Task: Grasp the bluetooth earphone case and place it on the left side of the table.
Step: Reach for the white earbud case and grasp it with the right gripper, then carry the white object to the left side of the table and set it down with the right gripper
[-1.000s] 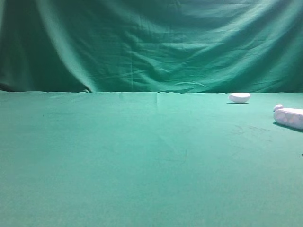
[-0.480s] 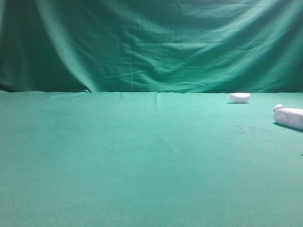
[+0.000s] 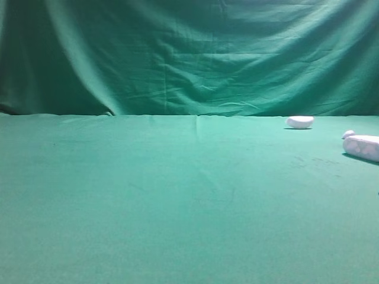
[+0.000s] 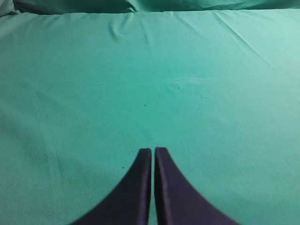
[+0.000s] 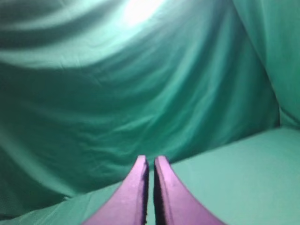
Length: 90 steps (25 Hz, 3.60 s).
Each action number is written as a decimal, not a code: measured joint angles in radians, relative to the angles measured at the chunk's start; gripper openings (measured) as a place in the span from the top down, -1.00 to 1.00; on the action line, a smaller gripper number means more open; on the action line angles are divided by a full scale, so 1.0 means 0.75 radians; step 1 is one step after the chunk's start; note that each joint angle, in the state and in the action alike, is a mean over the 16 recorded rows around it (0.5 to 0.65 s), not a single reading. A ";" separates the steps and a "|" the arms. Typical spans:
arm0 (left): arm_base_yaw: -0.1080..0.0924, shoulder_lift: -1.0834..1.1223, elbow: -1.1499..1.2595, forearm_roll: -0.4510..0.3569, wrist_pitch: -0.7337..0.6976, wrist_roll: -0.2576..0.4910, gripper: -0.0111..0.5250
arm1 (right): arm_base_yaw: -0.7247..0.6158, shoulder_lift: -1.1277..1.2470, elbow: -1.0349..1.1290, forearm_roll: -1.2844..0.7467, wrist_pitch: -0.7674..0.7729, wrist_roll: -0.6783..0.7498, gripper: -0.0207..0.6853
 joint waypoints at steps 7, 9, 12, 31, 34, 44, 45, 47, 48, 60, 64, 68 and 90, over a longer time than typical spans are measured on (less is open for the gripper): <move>0.000 0.000 0.000 0.000 0.000 0.000 0.96 | 0.000 0.134 -0.208 0.011 0.199 -0.072 0.94; 0.000 0.000 0.000 0.000 0.000 0.000 0.96 | 0.000 0.192 -0.277 0.014 0.302 -0.103 0.94; 0.000 0.000 0.000 0.000 0.000 0.000 0.96 | 0.000 0.308 -0.378 0.017 0.459 -0.161 0.94; 0.000 0.000 0.000 0.000 0.000 0.000 0.96 | 0.198 1.434 -0.890 0.015 1.017 -0.482 0.49; 0.000 0.000 0.000 0.000 0.000 0.000 0.96 | 0.229 1.591 -0.951 0.011 0.980 -0.495 0.19; 0.000 0.000 0.000 0.000 0.000 0.000 0.96 | 0.281 2.026 -1.133 -0.003 0.863 -0.527 -0.60; 0.000 0.000 0.000 0.000 0.000 0.000 0.96 | 0.285 2.062 -1.151 -0.006 0.860 -0.527 -0.63; 0.000 0.000 0.000 0.000 0.000 0.000 0.96 | 0.290 2.129 -1.186 -0.012 0.854 -0.523 -0.64; 0.000 0.000 0.000 0.000 0.000 0.000 0.96 | 0.291 2.159 -1.202 -0.016 0.852 -0.520 -0.64; 0.000 0.000 0.000 0.000 0.000 0.000 0.96 | 0.291 2.323 -1.310 -0.084 0.854 -0.476 -0.64; 0.000 0.000 0.000 0.000 0.000 0.000 0.96 | 0.290 2.338 -1.313 -0.103 0.854 -0.465 -0.64; 0.000 0.000 0.000 0.000 0.000 0.000 0.96 | 0.289 2.354 -1.314 -0.115 0.856 -0.451 -0.62; 0.000 0.000 0.000 0.000 0.000 0.000 0.96 | 0.395 2.409 -1.700 -0.115 1.107 -0.356 0.03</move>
